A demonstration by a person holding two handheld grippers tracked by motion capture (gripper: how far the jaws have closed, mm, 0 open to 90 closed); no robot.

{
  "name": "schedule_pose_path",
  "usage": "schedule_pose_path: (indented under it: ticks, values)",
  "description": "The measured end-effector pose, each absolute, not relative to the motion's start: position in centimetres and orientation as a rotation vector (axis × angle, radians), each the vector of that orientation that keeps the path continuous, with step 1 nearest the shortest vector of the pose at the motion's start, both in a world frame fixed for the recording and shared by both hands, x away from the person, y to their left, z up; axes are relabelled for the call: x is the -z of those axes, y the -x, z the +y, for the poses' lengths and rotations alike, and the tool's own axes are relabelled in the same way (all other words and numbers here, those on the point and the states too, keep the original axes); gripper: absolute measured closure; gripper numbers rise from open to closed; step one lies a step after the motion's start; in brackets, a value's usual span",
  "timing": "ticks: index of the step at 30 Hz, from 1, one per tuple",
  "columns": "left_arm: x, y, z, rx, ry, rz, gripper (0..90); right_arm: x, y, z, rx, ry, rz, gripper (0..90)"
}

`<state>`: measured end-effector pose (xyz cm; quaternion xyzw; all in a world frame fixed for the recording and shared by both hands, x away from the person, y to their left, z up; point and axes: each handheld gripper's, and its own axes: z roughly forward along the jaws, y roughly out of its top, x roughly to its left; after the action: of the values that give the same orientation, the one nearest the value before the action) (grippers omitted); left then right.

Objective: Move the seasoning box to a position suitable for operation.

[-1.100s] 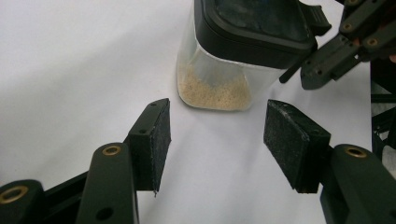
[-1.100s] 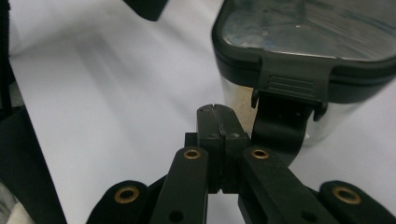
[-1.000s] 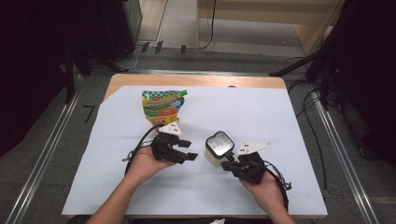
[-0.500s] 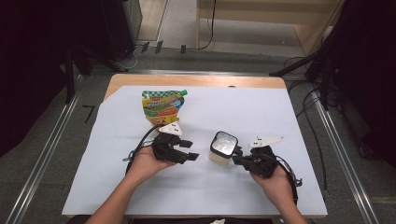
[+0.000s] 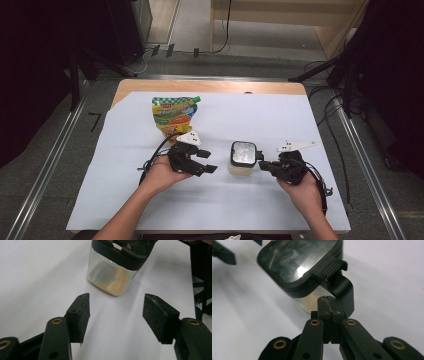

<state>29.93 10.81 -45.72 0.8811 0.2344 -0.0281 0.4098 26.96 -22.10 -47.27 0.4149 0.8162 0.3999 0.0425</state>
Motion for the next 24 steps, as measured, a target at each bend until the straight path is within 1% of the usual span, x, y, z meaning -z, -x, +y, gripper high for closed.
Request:
schedule_pose_path:
  ticks: [6, 8, 12, 15, 19, 24]
  values:
    - [45.3, -30.2, 10.0, 0.124, -2.211, 0.541, 24.1, 47.0, -27.5, -22.8, -1.220, -1.293, 2.476, 90.0]
    - [45.0, -30.6, 9.7, 0.125, -2.211, 0.528, 22.3, 46.5, -27.3, -23.1, -1.213, -1.276, 2.460, 90.0]
    - [44.7, -31.5, 9.0, 0.127, -2.221, 0.498, 19.9, 45.8, -27.4, -23.7, -1.230, -1.302, 2.402, 90.0]
    - [44.8, -32.2, 8.1, 0.108, -2.245, 0.470, 19.7, 46.0, -27.6, -23.7, -1.221, -1.323, 2.400, 90.0]
    - [45.3, -33.0, 6.9, 0.132, -2.266, 0.428, 19.8, 46.3, -28.0, -23.2, -1.189, -1.325, 2.398, 90.0]
    - [45.7, -33.2, 6.0, 0.123, -2.303, 0.378, 20.0, 46.5, -28.3, -23.2, -1.189, -1.342, 2.394, 90.0]
